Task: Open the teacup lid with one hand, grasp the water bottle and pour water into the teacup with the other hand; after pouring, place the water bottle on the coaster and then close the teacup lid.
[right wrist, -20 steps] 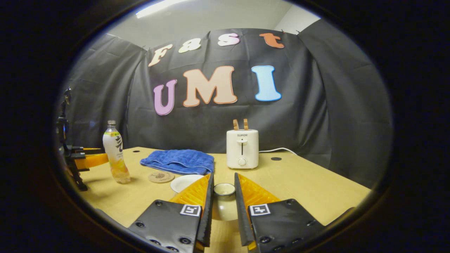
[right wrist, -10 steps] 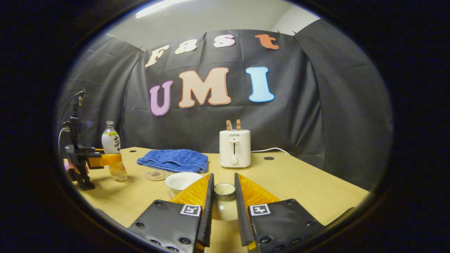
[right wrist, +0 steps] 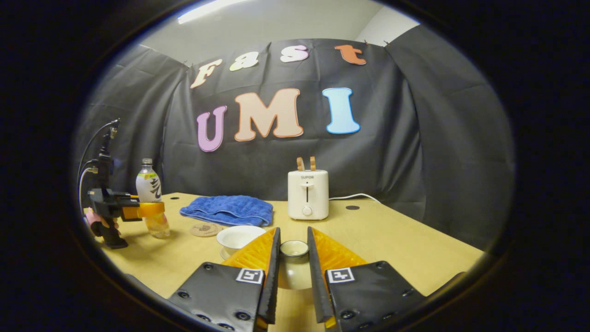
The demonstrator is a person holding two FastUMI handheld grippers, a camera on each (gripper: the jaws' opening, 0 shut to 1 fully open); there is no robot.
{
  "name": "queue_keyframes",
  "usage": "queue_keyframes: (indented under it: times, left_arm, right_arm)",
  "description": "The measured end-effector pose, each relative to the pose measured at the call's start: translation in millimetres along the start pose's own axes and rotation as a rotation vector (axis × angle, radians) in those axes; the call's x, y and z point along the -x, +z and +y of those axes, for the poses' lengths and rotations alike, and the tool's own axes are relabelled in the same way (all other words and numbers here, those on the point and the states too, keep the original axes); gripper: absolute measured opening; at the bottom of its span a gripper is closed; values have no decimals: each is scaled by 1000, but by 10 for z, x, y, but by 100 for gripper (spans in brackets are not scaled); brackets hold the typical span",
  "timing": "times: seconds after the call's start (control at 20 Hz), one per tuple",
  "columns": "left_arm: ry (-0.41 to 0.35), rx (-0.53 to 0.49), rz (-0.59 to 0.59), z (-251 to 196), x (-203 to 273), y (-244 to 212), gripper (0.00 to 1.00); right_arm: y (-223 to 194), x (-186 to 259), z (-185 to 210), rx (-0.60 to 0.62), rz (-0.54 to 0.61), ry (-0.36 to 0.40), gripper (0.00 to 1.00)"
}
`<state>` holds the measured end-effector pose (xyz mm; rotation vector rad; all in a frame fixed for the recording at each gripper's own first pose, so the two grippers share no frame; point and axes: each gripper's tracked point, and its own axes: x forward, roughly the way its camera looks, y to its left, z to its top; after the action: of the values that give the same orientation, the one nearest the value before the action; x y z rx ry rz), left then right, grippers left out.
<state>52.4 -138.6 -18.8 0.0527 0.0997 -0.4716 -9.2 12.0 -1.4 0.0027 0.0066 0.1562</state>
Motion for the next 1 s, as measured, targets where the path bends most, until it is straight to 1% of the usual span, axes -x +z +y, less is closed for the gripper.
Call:
queue_keyframes:
  times: [0.1,0.15,0.25,0.55,0.75,0.9,1.0]
  left_arm:
    - [4,-32,3,-39,-3,5,59]
    - [6,-62,4,-55,-4,5,58]
    - [10,-138,14,-113,-11,0,58]
    - [27,-412,18,-277,-106,157,59]
    - [52,-642,28,-306,-213,248,58]
    - [44,-780,40,-359,-236,236,58]
    - [39,-854,46,-388,-265,249,58]
  right_arm:
    - [5,-7,-35,0,0,-14,36]
    - [9,-3,-46,0,0,-23,35]
    - [9,-6,-73,1,0,-37,36]
    - [13,-7,-162,1,-1,-72,35]
    - [9,-8,-268,2,-3,-100,36]
    - [11,-9,-354,2,-4,-124,35]
    - [11,-3,-394,2,-3,-138,35]
